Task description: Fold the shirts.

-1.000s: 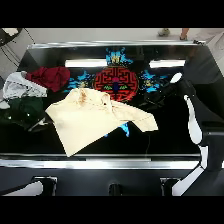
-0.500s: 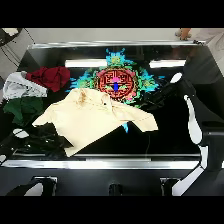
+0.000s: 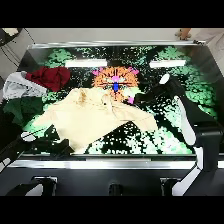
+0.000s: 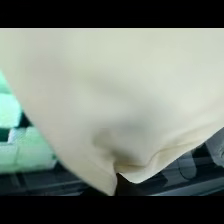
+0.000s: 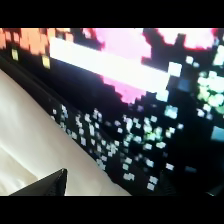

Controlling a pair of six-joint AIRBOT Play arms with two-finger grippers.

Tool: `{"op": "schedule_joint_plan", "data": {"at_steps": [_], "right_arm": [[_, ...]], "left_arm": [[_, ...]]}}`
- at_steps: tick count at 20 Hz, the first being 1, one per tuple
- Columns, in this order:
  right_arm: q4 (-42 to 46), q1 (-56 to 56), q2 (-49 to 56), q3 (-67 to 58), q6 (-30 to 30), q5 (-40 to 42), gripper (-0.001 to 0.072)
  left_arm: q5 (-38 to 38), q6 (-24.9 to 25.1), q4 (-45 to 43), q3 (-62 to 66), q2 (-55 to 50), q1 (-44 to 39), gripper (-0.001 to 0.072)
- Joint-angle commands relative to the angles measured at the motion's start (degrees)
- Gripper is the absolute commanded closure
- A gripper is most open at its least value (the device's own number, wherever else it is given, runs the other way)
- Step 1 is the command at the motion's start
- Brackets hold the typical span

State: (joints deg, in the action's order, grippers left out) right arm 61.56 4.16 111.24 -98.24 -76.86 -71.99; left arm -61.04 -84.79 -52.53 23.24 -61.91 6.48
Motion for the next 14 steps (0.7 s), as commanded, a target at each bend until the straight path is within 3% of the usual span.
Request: {"op": "schedule_joint_plan", "data": {"at_steps": [1, 2, 3, 6, 7, 11, 14], "right_arm": [[0.4, 1.5, 1.0, 0.0, 0.3, -2.8, 0.0049], [0.3, 1.5, 1.4, 0.0, 0.3, -6.2, 0.0051], [0.5, 1.5, 1.7, 0.0, 0.3, -8.8, 0.0135], [0.6, 1.4, 1.7, 0.0, -2.1, -9.7, 0.0557], [0.5, 1.4, 1.6, 0.0, -3.4, -9.6, 0.0666], [-5.2, 1.0, -7.0, -0.1, -0.6, -8.1, 0.0669], [-5.8, -1.2, -24.1, -3.5, -1.4, 5.7, 0.0669]], "left_arm": [[6.5, 0.9, 0.5, 2.4, 0.8, -0.1, 0.068], [6.7, 1.2, 0.5, 3.3, 0.7, -0.1, 0.0679], [7.2, 1.5, 0.5, 3.9, 0.7, -0.1, 0.0679], [7.4, 1.5, 0.5, 5.4, 0.7, -0.1, 0.0679], [6.6, 1.5, 0.5, 6.0, 0.8, -0.1, 0.068], [3.6, 6.1, -0.2, 18.6, 5.9, -0.1, 0.0681], [4.2, 6.0, -1.9, 43.3, 12.7, 0.3, 0.0681]]}}
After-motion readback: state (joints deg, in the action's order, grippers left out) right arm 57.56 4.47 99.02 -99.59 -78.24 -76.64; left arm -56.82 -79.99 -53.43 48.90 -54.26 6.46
